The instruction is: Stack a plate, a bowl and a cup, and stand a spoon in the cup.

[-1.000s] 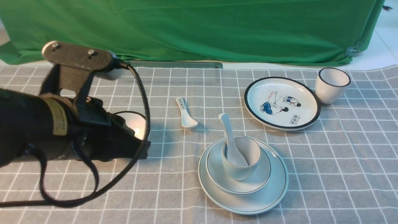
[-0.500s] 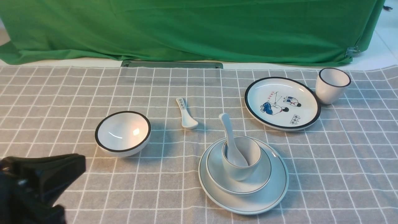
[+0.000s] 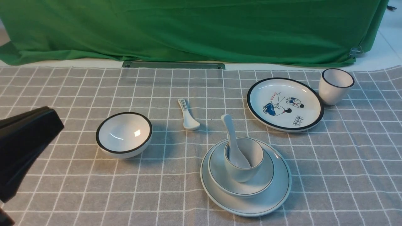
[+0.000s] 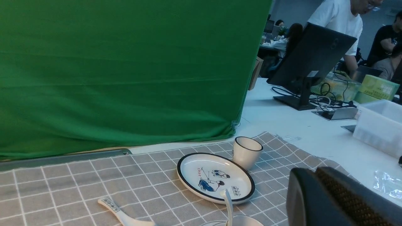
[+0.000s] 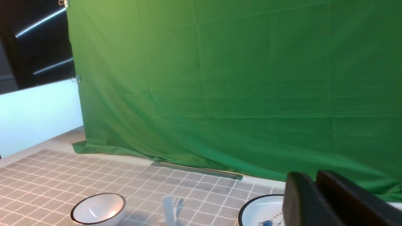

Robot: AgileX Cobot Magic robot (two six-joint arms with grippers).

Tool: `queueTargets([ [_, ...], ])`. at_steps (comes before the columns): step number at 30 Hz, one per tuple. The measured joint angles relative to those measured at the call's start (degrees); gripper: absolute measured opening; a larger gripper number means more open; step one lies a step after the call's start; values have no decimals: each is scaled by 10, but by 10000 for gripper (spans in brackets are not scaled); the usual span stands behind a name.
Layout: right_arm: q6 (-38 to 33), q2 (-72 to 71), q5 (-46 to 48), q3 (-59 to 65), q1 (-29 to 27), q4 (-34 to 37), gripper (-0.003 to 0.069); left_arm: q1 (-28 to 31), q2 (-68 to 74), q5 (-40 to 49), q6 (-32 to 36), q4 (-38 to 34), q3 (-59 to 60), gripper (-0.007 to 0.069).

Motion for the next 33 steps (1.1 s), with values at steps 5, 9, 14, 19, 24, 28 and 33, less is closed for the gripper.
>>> queueTargets([
  [5,0,0,0,0,0,0,120,0,0,1,10,2,0,12],
  [9,0,0,0,0,0,0,127,4,-6,19,55,-26,7,12],
  [14,0,0,0,0,0,0,139,99,-66,-14,235,-182,103,12],
  [19,0,0,0,0,0,0,148,240,-158,-55,268,-221,227,12],
  [24,0,0,0,0,0,0,159,360,-217,-51,271,-232,289,12],
  [28,0,0,-1,0,0,0,165,381,-220,-10,273,-226,290,12],
  [33,0,0,0,0,0,0,179,372,-220,51,274,-214,290,12],
])
